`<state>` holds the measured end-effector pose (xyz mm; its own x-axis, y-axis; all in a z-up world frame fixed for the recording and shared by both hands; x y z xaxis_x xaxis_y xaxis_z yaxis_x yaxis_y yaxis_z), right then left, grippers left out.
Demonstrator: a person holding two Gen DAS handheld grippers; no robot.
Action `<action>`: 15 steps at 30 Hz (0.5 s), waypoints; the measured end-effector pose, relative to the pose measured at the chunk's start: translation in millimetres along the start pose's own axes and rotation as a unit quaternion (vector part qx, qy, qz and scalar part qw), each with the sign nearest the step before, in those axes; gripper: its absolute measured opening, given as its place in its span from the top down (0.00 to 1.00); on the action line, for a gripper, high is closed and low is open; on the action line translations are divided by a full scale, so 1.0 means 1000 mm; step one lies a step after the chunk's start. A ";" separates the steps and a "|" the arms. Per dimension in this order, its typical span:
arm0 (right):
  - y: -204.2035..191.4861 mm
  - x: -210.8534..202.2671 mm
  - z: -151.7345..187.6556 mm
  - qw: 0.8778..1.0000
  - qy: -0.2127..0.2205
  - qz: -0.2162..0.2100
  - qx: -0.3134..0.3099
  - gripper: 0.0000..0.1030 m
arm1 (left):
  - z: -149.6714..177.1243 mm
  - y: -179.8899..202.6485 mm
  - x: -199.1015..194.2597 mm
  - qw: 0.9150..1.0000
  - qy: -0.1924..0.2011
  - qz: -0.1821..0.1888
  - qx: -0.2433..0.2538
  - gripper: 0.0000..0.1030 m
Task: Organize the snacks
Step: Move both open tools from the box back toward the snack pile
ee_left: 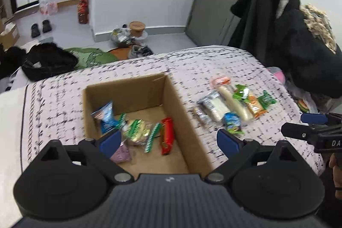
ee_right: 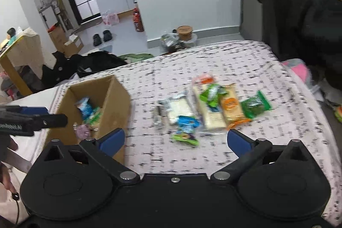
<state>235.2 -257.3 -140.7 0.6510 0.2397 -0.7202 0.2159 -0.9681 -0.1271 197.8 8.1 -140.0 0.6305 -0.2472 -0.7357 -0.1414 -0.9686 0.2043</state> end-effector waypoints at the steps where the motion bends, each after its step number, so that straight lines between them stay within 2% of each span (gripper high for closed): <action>1: 0.005 -0.002 0.001 1.000 0.001 0.005 0.002 0.00 | -0.002 0.005 0.001 1.000 -0.001 0.005 0.005 0.07; 10: 0.048 -0.016 0.005 0.999 0.010 0.031 0.031 0.00 | -0.016 0.050 0.012 0.999 -0.001 0.035 0.037 0.07; 15: 0.065 -0.021 0.004 0.998 0.015 0.040 0.039 0.00 | -0.026 0.072 0.024 0.997 -0.002 0.029 0.068 0.07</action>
<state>232.9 -325.8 -136.8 0.6862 0.1617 -0.7092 0.1058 -0.9868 -0.1227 223.0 -66.8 -126.2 0.6150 -0.3018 -0.7285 -0.2792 -0.9473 0.1568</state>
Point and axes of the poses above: each gripper's, at about its wrist camera, not at the fingertips, and x roughly the way its jaws point, y to its right, z to its underside, the point moved 6 cm from there along x, roughly the way its jaws point, and after that the axes turned 1 degree about -x, right-handed, at the moved point
